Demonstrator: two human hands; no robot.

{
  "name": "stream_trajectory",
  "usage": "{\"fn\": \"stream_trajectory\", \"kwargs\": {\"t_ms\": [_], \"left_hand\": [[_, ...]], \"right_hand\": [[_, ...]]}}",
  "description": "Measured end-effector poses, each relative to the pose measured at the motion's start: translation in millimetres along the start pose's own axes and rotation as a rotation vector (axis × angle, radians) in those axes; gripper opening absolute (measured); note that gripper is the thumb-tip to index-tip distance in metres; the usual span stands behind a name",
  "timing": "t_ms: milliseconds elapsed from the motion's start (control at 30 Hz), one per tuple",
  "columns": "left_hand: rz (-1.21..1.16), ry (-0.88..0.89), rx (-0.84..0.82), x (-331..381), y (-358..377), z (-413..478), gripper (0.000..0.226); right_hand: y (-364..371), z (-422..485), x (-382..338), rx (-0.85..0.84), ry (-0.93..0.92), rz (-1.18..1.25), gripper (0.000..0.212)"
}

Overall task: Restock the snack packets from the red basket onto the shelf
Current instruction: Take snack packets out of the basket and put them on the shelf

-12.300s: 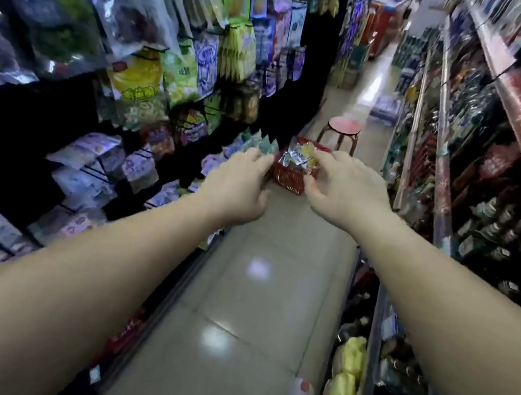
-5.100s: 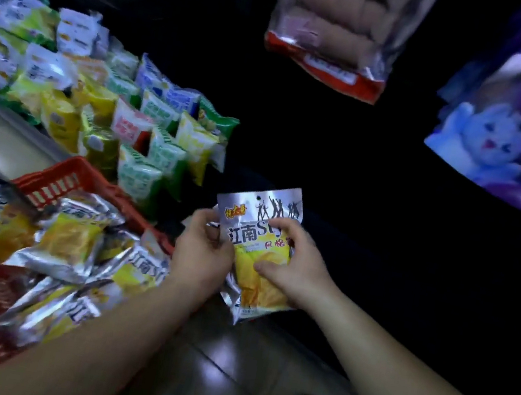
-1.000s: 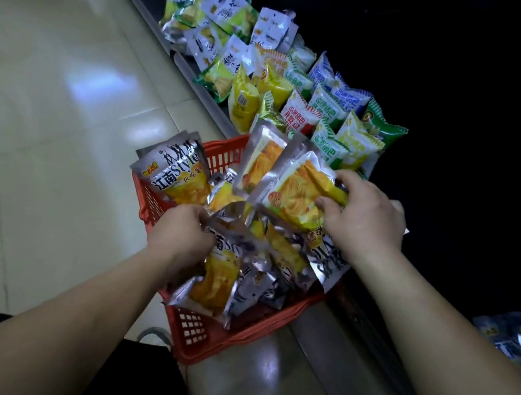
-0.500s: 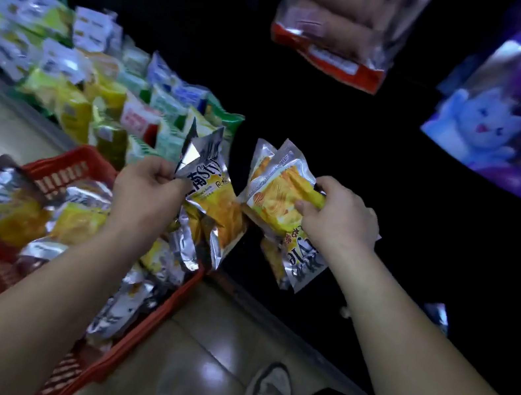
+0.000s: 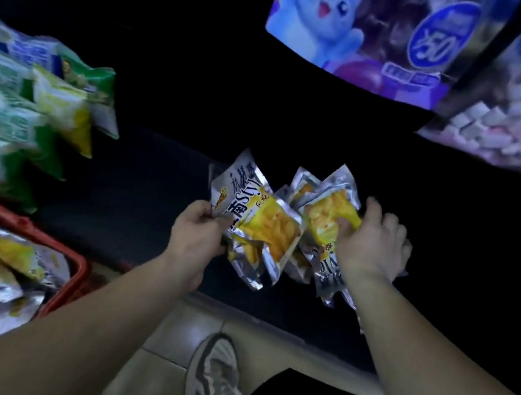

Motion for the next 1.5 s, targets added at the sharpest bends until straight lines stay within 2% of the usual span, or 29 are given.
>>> {"fn": "stream_trajectory", "kwargs": {"t_ms": [100,200,300,400,467,567,600,667,767,900,967,1100,1233,1333,1400,1467,1500], "left_hand": [[-0.06,-0.124,-0.079,-34.5,11.9,19.4,0.013],[-0.011,-0.28,-0.12,-67.9,9.6,32.2,0.029],[0.099,-0.322,-0.05,-79.3,-3.0,36.2,0.056],[0.162,-0.273,0.084,-79.4,-26.8,33.5,0.066],[0.218,-0.239,0.141,-74.1,-44.8,27.5,0.064],[0.219,-0.197,0.041,-57.6,-60.1,4.4,0.035],[0.23,-0.181,0.019,-54.0,-70.8,-2.9,0.037],[0.3,-0.13,0.004,-44.3,-99.1,-20.3,0.048],[0.501,-0.081,0.008,-29.1,-153.7,-51.0,0.033],[0.753,-0.05,0.289,-20.5,-229.7,-99.4,0.022],[0.796,-0.11,0.323,-22.3,-262.5,-121.3,0.023],[0.968,-0.369,0.178,-11.2,-338.5,-151.3,0.036],[1.194,-0.507,0.141,28.7,-407.8,-159.8,0.051],[1.235,-0.526,0.094,45.6,-434.0,-153.8,0.052],[1.221,-0.43,0.179,49.3,-448.0,-150.9,0.051],[1.244,-0.248,0.395,56.3,-465.1,-149.5,0.054],[1.278,-0.213,0.51,58.8,-478.1,-148.8,0.061]], "right_hand": [[7.7,6.5,4.3,-0.062,0.036,0.053,0.073],[21.7,-5.0,-21.5,-0.209,-0.077,0.073,0.06],[40.4,-30.1,-46.9,-0.341,-0.191,0.14,0.043],[64.3,-52.1,-68.6,-0.449,-0.316,0.089,0.044],[84.8,-61.3,-81.1,-0.601,-0.363,0.046,0.049],[110.6,-73.7,-93.3,-0.854,-0.348,0.008,0.062],[114.4,-76.1,-97.3,-0.889,-0.34,0.006,0.062],[114.0,-81.5,-109.0,-0.876,-0.363,-0.027,0.053],[106.0,-95.7,-153.7,-0.758,-0.497,-0.06,0.031],[110.5,-139.5,-247.6,-0.732,-0.672,0.099,0.038],[119.5,-169.6,-294.8,-0.745,-0.756,0.171,0.038],[152.4,-230.6,-367.2,-0.878,-0.884,0.209,0.029],[187.6,-262.6,-416.6,-0.921,-1.058,-0.153,0.038],[206.6,-258.5,-451.3,-0.924,-1.1,-0.428,0.049],[208.0,-254.3,-473.2,-0.824,-1.154,-0.427,0.051],[207.2,-249.5,-485.8,-0.719,-1.209,-0.336,0.051],[210.6,-247.2,-491.1,-0.705,-1.231,-0.311,0.052]]}}
Point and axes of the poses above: each hand's wrist, its own z-axis towards the middle knuckle, its own y-axis out of the palm, x = y × z, the point moved 5 cm from there along z, towards the middle knuckle, and after that the axes turned 15 degrees about -x, right-handed, at the moved point
